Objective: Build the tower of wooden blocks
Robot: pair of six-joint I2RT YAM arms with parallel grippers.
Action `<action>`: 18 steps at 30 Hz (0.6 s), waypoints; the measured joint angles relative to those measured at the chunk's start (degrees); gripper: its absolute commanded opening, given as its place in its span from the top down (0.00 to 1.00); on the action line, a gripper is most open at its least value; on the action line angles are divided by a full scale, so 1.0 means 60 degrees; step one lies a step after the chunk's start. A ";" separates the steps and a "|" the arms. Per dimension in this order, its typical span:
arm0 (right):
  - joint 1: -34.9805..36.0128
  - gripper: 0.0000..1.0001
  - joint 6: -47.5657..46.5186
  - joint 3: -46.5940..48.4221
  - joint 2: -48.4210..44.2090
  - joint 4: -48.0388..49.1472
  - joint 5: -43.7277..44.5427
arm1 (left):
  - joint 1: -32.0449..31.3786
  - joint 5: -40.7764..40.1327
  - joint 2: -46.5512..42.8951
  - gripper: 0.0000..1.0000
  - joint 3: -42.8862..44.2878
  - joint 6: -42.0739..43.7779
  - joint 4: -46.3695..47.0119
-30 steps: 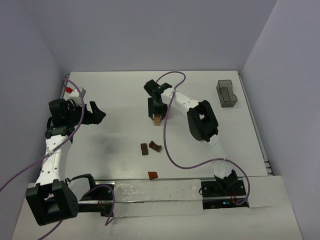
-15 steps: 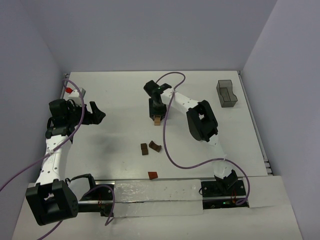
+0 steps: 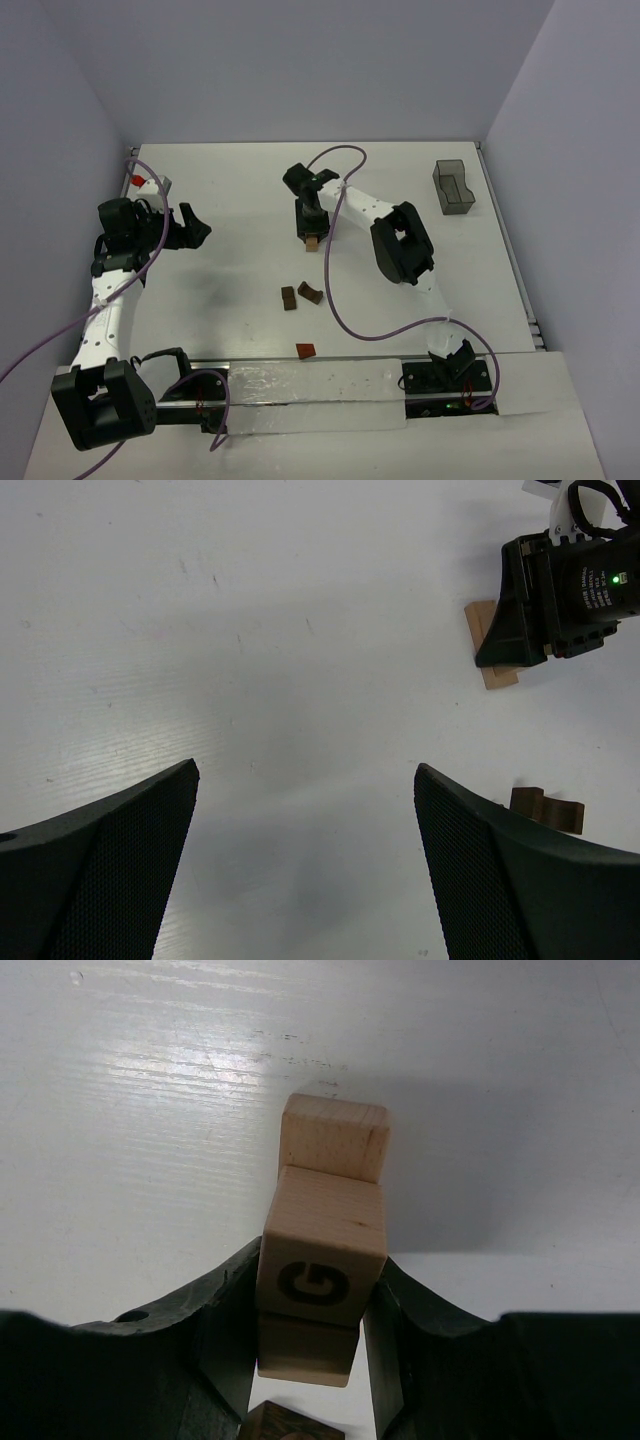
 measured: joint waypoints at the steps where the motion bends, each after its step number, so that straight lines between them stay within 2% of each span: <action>1: 0.0000 0.53 0.0000 -0.0005 0.0000 0.0002 0.0006 | 0.0000 0.0000 0.0004 0.05 -0.0001 0.0000 0.0001; 18: 0.0000 0.60 -0.0084 -0.0051 0.0000 0.0015 -0.0013 | 0.0000 0.0000 0.0049 0.05 0.0002 0.0000 0.0009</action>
